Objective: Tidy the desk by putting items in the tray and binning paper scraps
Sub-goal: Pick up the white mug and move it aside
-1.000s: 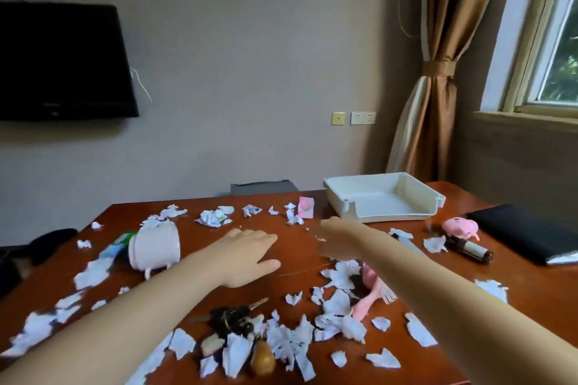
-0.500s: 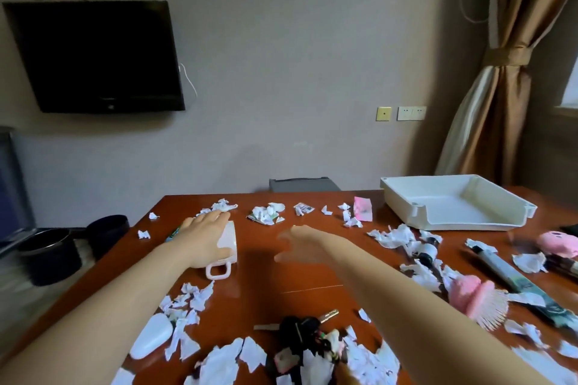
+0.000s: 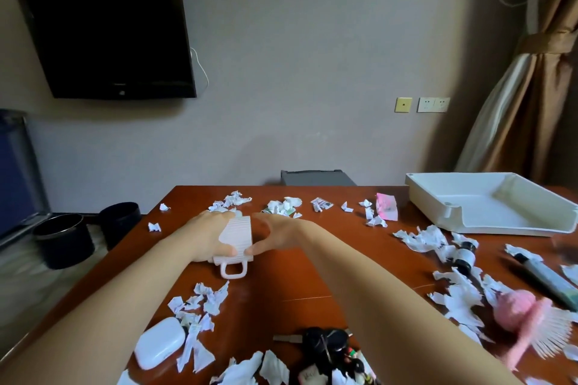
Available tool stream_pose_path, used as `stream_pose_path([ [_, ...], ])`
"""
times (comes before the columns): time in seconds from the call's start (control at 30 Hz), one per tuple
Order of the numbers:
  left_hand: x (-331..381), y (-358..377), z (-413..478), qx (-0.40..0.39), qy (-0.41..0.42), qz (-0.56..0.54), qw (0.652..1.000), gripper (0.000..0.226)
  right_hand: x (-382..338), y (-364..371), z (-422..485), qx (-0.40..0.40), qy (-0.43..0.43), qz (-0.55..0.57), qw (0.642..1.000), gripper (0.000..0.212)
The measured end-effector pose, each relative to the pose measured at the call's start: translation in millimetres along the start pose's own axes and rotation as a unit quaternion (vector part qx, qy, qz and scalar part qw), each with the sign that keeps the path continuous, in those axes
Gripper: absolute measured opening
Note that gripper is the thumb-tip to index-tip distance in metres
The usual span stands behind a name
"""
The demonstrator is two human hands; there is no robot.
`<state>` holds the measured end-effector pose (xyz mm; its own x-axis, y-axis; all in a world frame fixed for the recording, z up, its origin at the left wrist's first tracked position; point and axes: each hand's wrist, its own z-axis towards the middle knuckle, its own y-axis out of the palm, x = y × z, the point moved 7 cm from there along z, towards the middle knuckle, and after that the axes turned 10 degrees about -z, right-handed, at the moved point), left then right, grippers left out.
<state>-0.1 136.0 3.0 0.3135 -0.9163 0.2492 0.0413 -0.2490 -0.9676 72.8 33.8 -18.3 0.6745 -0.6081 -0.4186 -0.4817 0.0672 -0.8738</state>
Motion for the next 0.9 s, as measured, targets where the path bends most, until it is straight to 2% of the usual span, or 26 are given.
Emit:
stream_pose_path([
  [0.13, 0, -1, 2, 0.007, 0.013, -0.007, 1.000, 0.074, -3, 9, 12, -0.037, 0.005, 0.043, 0.998, 0.095],
  [0.23, -2, -1, 2, 0.012, 0.020, -0.028, 0.999, 0.077, -1, 13, 13, -0.043, 0.007, 0.086, 0.995, 0.092],
  [0.5, -9, 2, -9, 0.024, 0.047, -0.133, 0.990, 0.082, 0, -2, -1, 0.021, -0.013, 0.090, 0.996, 0.088],
  [0.63, -4, 7, -16, 0.042, 0.072, -0.213, 0.973, 0.081, -10, -19, -18, 0.043, -0.035, 0.012, 0.998, 0.086],
  [0.73, 4, 9, -24, 0.069, 0.081, -0.269, 0.957, 0.072, -23, -26, -29, 0.044, -0.051, -0.092, 0.993, 0.084],
  [0.83, 6, 13, -30, 0.088, 0.072, -0.318, 0.941, 0.058, -37, -24, -39, 0.014, -0.070, -0.228, 0.971, 0.068],
  [0.9, 4, 19, -33, 0.082, 0.059, -0.331, 0.938, 0.054, -41, -22, -44, 0.003, -0.071, -0.250, 0.966, 0.060],
])
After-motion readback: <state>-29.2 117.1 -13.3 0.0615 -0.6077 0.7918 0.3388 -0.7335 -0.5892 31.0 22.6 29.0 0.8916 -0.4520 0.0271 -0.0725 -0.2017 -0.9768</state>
